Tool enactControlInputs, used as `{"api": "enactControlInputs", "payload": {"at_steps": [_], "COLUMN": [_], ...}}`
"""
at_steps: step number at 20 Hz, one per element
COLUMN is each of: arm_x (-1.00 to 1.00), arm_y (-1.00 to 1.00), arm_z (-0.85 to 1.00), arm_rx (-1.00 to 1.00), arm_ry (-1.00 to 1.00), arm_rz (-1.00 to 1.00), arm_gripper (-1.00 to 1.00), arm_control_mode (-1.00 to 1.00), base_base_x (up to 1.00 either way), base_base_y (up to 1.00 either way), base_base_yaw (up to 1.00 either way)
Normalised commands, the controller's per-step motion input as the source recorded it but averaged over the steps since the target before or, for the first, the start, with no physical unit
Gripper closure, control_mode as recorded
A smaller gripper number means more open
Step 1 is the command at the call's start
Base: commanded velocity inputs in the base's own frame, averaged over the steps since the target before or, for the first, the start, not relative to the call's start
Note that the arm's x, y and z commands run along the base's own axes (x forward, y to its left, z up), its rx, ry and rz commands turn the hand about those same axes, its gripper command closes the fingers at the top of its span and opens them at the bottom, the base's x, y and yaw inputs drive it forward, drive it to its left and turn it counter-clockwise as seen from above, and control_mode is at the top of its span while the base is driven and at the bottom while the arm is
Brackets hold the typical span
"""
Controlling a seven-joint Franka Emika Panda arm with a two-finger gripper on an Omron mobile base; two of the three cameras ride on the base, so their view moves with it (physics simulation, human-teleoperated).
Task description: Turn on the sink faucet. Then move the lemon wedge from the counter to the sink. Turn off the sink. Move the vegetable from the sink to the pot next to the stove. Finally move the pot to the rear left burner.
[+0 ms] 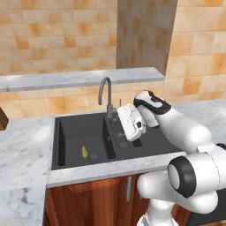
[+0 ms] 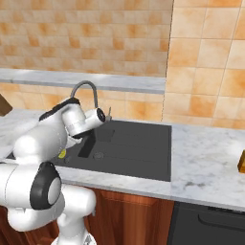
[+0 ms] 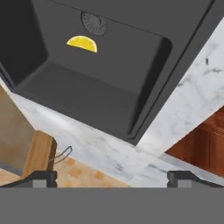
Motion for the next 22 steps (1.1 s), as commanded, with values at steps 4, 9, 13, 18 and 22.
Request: {"api": "enactControlInputs", "payload": {"at_steps": [4, 9, 13, 18, 22], "arm_x": [0.01, 0.19, 0.18, 0.05, 0.00], "arm_y": [0.18, 0.12, 0.45, 0.50, 0.44], "arm_z": [-0.02, 0.00, 0.00, 0.10, 0.22], "arm_rx": [-0.04, -0.05, -0.20, -0.27, -0.34], "arm_ry": [0.06, -0.06, -0.14, -0.19, -0.30], "arm_rz": [0.04, 0.11, 0.30, 0.34, 0.31], "arm_gripper": [-1.00, -1.00, -1.00, -1.00, -1.00], "arm_control_mode": [-1.00, -1.00, -1.00, -1.00, -1.00], "base_base_x": [0.00, 0.00, 0.00, 0.00, 0.00], "base_base_y": [0.00, 0.00, 0.00, 0.00, 0.00], "base_base_yaw": [0.00, 0.00, 0.00, 0.00, 0.00]}}
